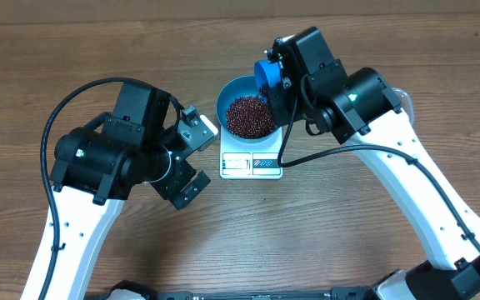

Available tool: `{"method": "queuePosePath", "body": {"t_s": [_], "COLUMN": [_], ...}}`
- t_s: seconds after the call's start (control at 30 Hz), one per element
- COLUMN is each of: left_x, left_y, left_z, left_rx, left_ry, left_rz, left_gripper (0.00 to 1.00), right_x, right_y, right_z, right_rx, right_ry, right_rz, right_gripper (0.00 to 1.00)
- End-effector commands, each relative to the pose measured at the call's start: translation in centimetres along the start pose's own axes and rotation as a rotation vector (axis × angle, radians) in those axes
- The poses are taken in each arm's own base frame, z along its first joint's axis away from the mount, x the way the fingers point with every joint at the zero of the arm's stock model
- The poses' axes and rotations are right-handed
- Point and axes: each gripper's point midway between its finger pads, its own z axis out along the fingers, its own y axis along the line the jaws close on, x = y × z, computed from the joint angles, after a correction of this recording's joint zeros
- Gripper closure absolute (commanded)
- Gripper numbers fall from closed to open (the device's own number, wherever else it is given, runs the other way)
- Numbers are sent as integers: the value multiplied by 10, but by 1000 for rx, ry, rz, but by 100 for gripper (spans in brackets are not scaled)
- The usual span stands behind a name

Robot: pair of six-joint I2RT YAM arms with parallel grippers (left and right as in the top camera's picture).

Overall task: Scoop item into bowl and weigh 150g on scale
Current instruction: 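Hold the scoop tilted over the bowl, shaking beans out gradually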

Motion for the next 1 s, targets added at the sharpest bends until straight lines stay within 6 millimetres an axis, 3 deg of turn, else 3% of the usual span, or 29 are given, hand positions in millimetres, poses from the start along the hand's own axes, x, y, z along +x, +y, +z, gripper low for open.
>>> {"method": "queuePosePath", "body": {"t_s": [0.0, 0.1, 0.23, 0.57, 0.7, 0.83, 0.97], "left_x": [-5, -5, -5, -5, -5, -5, -5], "left_y": [0, 0, 0, 0, 0, 0, 0], "left_z": [-8, -8, -8, -8, -8, -8, -8], "left_rx": [-13, -13, -13, -14, -13, -13, -13], "left_ry": [-29, -29, -29, -29, -29, -29, -29], "left_rz": [7, 7, 7, 7, 7, 7, 7], "left_gripper": [1, 1, 0, 0, 1, 0, 1], "right_x": [-15, 1, -17, -3, -16, -4, -7], "right_y": [3, -4, 8, 2, 9, 5, 6], "right_z": [-19, -8, -19, -9, -17, -11, -11], "right_rx": [4, 38, -12, 12, -5, 10, 7], "right_ry": [-70, -2, -73, -9, -61, -5, -16], "right_rz": [-2, -6, -5, -8, -11, -13, -13], "right_gripper": [96, 96, 96, 96, 96, 96, 96]}}
